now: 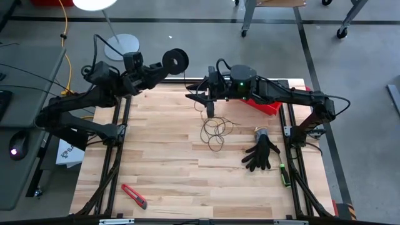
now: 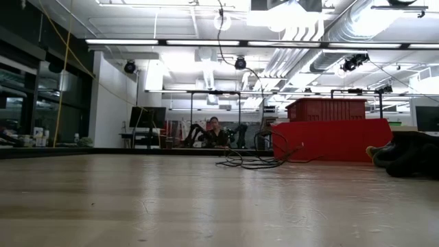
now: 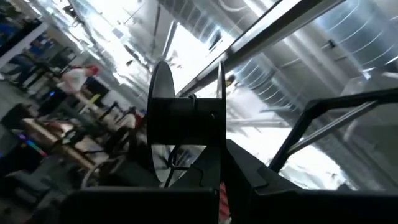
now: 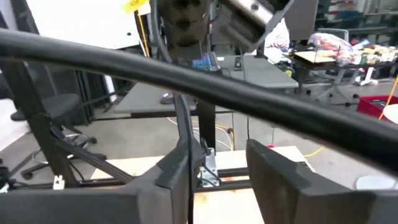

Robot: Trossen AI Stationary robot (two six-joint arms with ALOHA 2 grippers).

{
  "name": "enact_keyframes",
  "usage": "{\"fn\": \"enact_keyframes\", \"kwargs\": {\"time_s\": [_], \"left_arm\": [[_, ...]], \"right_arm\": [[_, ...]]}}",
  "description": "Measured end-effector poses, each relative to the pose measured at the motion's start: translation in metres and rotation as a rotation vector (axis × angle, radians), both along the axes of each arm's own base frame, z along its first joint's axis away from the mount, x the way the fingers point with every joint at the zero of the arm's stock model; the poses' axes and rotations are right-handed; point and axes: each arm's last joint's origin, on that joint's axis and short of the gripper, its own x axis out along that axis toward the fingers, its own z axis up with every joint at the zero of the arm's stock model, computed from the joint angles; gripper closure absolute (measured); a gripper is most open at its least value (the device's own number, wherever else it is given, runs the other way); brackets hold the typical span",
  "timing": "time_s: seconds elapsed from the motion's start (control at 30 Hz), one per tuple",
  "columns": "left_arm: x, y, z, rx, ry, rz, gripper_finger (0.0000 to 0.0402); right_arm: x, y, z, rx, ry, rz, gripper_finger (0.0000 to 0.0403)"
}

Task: Coil cords
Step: Coil the black wire on the spool

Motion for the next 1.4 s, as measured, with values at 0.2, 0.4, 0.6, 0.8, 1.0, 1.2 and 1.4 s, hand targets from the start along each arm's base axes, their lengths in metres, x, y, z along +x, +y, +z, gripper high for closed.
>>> {"fn": "enact_keyframes", "kwargs": {"time_s": [0.2, 0.4, 0.6, 0.8, 1.0, 1.2, 1.4], "left_arm": [[-0.005, -0.001, 0.003, 0.005, -0.025, 0.000, 0.0401], [-0.008, -0.001, 0.004, 0.032, -0.014, 0.015, 0.0401], [-0.012, 0.000, -0.001, 0.022, 0.078, 0.099, 0.0401], [-0.014, 0.000, 0.001, 0.025, 0.059, 0.118, 0.0401], [-0.014, 0.000, 0.000, 0.026, 0.062, 0.121, 0.0401], [-0.013, 0.000, 0.000, 0.051, 0.066, 0.137, 0.0401], [-0.013, 0.000, 0.000, 0.032, 0.068, 0.129, 0.0401]], "right_arm": [[0.000, 0.000, -0.001, -0.009, 0.006, 0.001, 0.0257], [0.000, 0.001, -0.002, -0.006, 0.019, 0.015, 0.0257], [-0.001, 0.005, -0.001, -0.033, 0.019, 0.027, 0.0277], [-0.003, 0.005, 0.001, -0.030, 0.020, 0.022, 0.0319], [-0.003, 0.006, 0.000, -0.030, 0.025, -0.052, 0.0317], [-0.003, 0.007, -0.001, -0.031, 0.044, -0.053, 0.0314], [-0.003, 0.012, 0.000, -0.041, 0.035, -0.046, 0.0392]]}}
